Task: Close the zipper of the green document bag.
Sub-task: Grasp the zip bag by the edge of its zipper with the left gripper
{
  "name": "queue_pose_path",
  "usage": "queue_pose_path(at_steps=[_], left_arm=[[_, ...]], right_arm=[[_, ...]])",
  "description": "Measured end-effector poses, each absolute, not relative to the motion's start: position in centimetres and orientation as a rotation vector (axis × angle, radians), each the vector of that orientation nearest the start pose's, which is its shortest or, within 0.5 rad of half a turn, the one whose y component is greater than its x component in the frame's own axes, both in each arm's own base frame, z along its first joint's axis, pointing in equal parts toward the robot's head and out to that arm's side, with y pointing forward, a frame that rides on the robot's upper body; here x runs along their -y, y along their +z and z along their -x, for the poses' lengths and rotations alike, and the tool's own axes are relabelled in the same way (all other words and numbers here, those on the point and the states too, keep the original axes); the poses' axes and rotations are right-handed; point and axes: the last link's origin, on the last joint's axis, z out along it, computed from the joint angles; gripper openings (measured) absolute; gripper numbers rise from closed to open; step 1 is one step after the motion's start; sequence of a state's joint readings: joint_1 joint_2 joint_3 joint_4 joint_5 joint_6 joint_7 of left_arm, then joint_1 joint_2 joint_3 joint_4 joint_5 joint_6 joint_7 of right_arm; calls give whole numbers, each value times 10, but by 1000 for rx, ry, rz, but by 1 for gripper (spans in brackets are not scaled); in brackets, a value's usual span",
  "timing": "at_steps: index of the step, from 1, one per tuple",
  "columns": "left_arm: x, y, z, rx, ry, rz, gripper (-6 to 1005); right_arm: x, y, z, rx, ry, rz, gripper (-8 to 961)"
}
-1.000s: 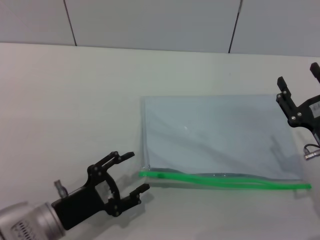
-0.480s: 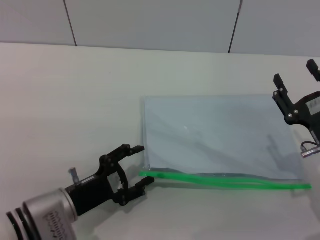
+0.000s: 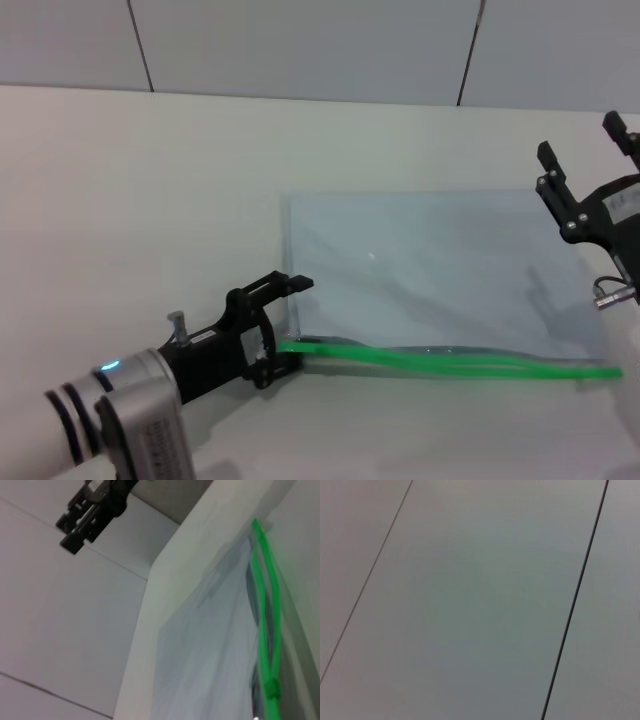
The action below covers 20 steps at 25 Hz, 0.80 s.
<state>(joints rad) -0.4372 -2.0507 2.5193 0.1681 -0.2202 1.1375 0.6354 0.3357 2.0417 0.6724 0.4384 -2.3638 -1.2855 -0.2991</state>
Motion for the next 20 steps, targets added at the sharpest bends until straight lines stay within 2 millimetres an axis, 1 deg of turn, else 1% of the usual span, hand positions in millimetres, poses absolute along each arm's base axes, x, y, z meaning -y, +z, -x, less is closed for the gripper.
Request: queue_pose_path(at_steps=[9,17,20], left_arm=[[-285,-102,293,-920,-109,2150,785],[-289,-101,288,-973,-91,2100,771],[-289,-101,288,-983,-83,2091,674]], right_arm=[[-305,-44,-261,-27,700,1753,679],[-305,-45,-259,-25,706,1756,679],[-305,-45,-259,-25,706,1756,679]])
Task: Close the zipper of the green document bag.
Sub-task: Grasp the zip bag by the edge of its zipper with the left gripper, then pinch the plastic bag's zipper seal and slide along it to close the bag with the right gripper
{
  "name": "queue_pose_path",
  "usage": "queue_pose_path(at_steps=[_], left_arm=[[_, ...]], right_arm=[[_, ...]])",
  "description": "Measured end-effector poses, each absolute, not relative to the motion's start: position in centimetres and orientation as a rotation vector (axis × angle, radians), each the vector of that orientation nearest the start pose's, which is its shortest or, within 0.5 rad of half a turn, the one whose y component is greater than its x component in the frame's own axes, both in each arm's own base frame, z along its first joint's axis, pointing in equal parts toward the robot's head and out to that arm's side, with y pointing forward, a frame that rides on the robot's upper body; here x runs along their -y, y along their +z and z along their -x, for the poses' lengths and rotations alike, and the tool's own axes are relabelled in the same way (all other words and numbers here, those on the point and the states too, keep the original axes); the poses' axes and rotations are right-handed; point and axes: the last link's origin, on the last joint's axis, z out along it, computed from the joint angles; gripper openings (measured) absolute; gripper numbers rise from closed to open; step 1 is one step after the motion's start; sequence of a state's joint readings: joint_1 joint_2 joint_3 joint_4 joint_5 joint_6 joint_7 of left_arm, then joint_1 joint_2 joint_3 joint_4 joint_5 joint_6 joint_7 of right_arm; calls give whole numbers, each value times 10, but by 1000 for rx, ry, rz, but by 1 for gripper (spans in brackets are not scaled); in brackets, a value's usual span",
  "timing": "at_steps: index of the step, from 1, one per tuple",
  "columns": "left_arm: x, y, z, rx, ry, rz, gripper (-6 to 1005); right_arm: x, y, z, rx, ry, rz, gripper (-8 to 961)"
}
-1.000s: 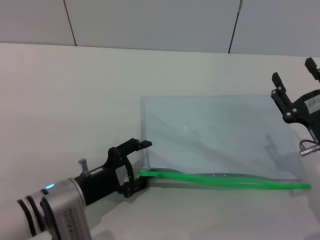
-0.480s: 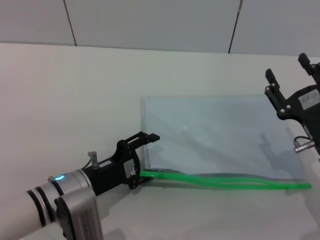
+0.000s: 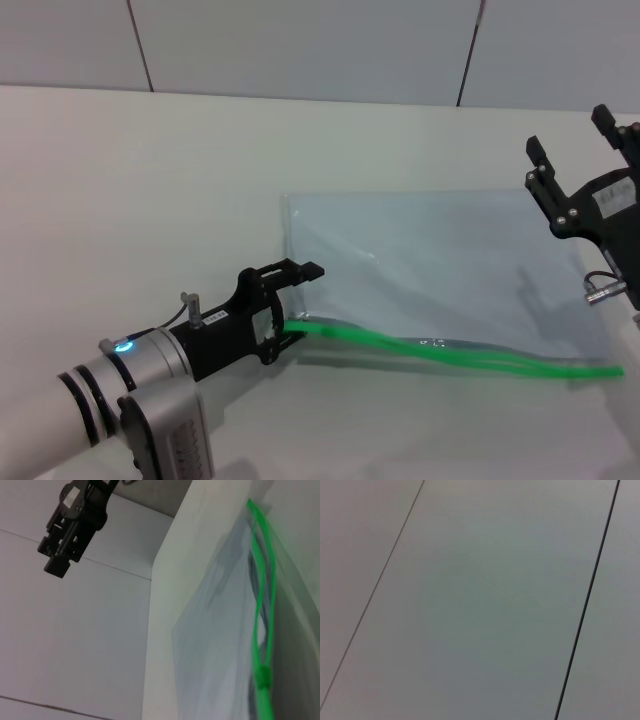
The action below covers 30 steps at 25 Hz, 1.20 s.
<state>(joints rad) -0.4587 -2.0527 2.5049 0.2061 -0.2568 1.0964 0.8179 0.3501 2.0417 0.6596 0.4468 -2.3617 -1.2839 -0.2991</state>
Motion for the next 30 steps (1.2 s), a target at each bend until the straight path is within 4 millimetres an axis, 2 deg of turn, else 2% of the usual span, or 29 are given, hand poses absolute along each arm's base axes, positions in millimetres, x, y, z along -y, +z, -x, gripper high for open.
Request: queue_pose_path(at_steps=[9,17,23,30], left_arm=[[-290,-101,291,-1011,-39,2079,361],[-291,-102,294,-1006,-14,2091,129],[-292,-102,294,-1020,-7,2083,47],[-292,-100,296,-1020,16,2061,47]], right_arm=[[-304,-45,-259,-21,706,1761,679],[-304,-49,-256,-3,713,1787,679],[-302,-63,-244,65,737,1878,679],[-293,-102,-218,269,742,2139,678]])
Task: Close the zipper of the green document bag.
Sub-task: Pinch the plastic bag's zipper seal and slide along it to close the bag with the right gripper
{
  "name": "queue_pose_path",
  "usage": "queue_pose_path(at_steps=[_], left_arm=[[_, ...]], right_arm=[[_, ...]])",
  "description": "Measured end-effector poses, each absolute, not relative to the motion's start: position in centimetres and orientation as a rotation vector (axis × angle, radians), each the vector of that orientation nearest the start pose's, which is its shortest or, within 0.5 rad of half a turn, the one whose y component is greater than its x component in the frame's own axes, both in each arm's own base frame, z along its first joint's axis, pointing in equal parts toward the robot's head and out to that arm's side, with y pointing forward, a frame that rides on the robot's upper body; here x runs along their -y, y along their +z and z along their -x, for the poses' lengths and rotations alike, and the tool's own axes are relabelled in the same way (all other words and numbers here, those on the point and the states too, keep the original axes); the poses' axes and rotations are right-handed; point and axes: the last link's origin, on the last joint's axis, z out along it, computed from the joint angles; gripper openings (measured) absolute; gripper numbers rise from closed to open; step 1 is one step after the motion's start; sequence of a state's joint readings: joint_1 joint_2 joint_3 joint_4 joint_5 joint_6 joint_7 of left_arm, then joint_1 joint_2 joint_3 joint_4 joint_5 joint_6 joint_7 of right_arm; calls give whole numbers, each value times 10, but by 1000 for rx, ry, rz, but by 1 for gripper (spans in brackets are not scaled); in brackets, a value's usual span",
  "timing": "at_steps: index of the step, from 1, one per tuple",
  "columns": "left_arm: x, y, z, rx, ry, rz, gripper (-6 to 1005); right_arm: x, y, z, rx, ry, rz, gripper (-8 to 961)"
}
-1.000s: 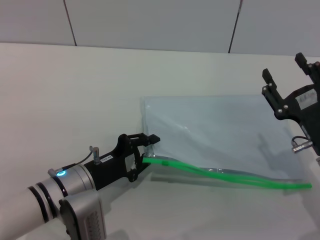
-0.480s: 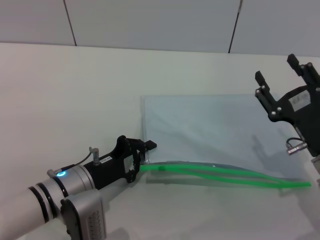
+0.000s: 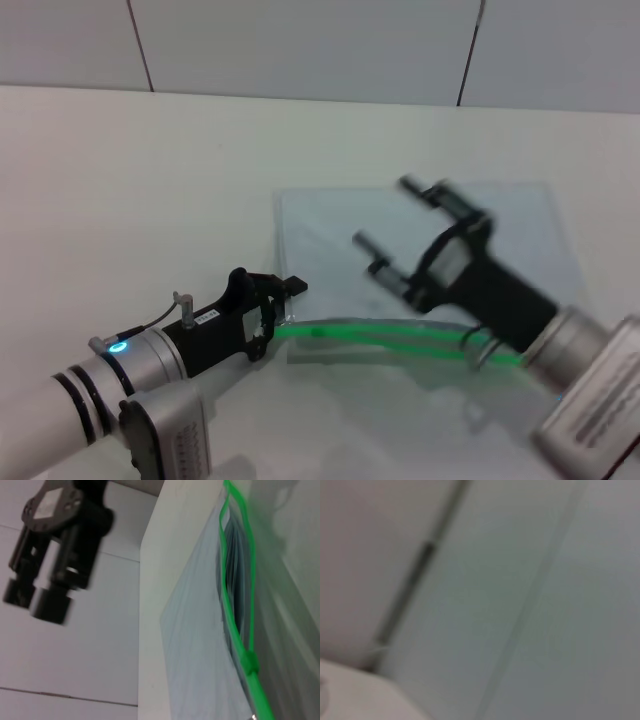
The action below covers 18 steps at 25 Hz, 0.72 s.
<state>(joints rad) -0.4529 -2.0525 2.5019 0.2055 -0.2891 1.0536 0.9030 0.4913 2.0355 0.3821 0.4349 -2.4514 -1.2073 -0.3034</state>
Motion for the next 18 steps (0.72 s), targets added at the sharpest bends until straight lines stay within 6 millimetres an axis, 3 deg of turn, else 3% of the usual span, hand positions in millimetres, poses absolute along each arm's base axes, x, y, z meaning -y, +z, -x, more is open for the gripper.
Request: queue_pose_path(at_steps=[5,10,18], left_arm=[[-293,-99,296,-1021,19,2055,48],[-293,-97,298,-1015,26,2052,48],[-293,-96,297,-1029,24,2041,48]], right_arm=[[-277,-122,-206,386,766,2272,678],[-266,-134,-204,396,795,2408,678],[-269,-153,-210,505,610,2499,678]])
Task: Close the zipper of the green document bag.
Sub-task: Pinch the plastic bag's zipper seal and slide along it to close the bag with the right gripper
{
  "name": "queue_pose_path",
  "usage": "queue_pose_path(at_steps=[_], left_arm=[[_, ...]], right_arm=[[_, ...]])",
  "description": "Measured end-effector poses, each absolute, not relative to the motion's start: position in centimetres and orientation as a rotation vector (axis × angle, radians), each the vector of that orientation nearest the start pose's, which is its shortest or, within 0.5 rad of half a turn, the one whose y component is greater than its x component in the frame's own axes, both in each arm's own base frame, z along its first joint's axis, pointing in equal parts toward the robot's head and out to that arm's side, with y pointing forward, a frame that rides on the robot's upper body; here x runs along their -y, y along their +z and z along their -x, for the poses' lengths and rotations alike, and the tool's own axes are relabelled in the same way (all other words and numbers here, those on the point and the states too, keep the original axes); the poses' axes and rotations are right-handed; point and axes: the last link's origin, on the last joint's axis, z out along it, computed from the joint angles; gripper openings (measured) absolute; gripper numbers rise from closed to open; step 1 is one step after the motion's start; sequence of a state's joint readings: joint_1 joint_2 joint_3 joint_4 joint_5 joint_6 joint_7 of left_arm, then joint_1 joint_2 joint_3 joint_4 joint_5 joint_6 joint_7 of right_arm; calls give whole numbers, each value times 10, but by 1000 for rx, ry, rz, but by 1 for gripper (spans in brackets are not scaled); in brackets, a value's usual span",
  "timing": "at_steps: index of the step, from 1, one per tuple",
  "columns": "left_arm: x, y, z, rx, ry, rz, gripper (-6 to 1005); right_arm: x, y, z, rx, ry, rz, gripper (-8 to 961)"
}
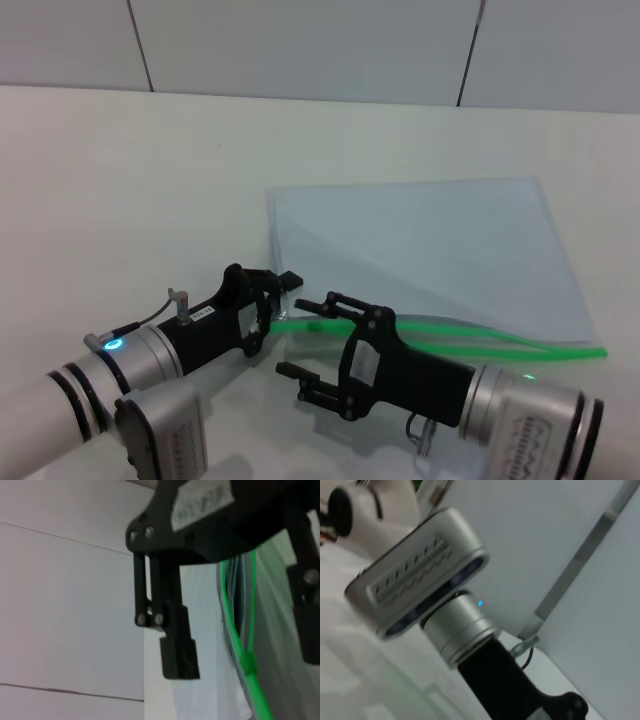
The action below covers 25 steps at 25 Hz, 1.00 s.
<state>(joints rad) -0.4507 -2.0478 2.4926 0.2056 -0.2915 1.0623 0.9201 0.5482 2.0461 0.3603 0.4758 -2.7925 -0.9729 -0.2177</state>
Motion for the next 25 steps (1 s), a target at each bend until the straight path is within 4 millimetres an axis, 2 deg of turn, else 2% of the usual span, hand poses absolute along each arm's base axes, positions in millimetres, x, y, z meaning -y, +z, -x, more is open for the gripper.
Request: queue_pose_path(at_steps=[6,16,20,25], left_arm=[[-294,-96,296,-1040,22,2036,52],[-291,-98,296,-1050,20,2041,58],[-291,-99,294,-1059,14,2033,60],[-290,-100,293,-1068,15,2029,63]], right_arm=[[-270,-158,-210,641,501,2441,631],[-278,-156,-214,681,417,2399,536],[-279,-156,-214,680,416,2398,404],[-279,-156,-215,680,413,2398,284]])
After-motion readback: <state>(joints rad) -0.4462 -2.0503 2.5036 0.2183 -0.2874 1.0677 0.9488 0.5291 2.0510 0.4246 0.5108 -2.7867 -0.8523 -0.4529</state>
